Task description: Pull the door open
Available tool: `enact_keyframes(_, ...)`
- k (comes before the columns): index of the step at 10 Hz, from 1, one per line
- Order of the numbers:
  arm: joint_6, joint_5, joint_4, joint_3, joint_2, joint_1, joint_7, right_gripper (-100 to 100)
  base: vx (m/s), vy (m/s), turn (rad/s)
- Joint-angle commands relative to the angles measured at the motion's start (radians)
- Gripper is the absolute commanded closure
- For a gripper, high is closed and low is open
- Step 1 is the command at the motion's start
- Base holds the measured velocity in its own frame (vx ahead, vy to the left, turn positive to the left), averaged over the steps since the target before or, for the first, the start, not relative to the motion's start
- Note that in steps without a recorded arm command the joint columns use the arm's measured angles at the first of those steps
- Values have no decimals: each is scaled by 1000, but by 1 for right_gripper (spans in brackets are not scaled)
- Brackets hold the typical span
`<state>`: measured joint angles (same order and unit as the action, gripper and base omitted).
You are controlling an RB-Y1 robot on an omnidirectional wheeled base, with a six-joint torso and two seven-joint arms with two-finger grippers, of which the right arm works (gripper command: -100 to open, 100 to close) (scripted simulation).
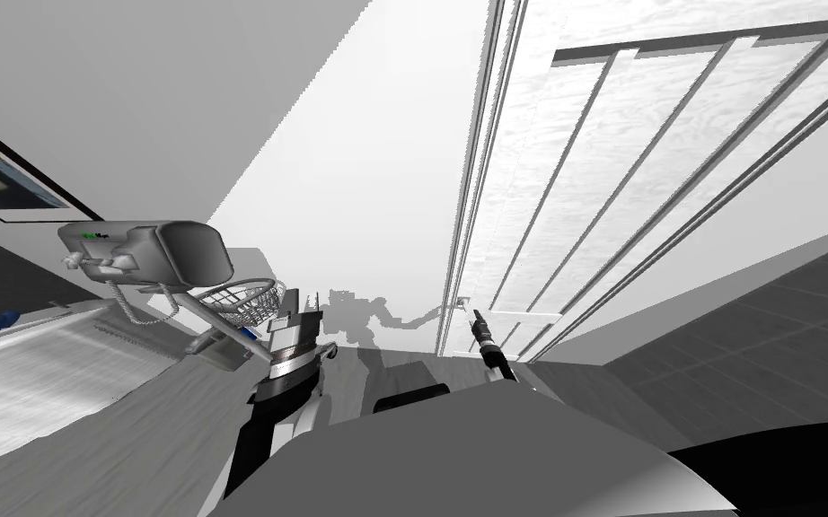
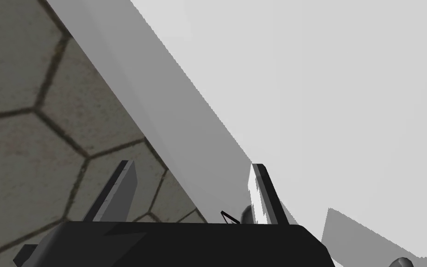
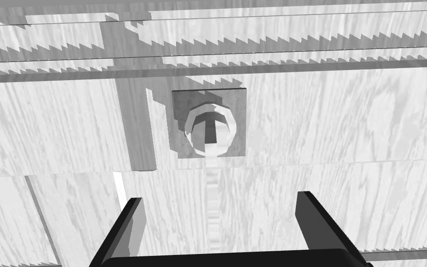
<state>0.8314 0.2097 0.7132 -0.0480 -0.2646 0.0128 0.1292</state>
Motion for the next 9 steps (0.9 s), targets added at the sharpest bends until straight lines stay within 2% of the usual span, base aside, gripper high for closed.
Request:
enact_keyframes(1,20,2,-30,-2,-6,-8,10,-100,68,12,3)
enact_keyframes(3,43,15,-49,-17,-35,9,36,-100,128,3,134)
enact_keyframes(4,43,15,-49,-17,-35,9,36,-100,156,-16,52)
enact_keyframes(5,30,14,-34,-17,-35,12,33,-100,52,-9,-1)
enact_keyframes(6,30,14,-34,-17,-35,12,33,100,-6,2,3)
enact_keyframes(9,30,14,-34,-17,-35,12,33,100,-13,2,3)
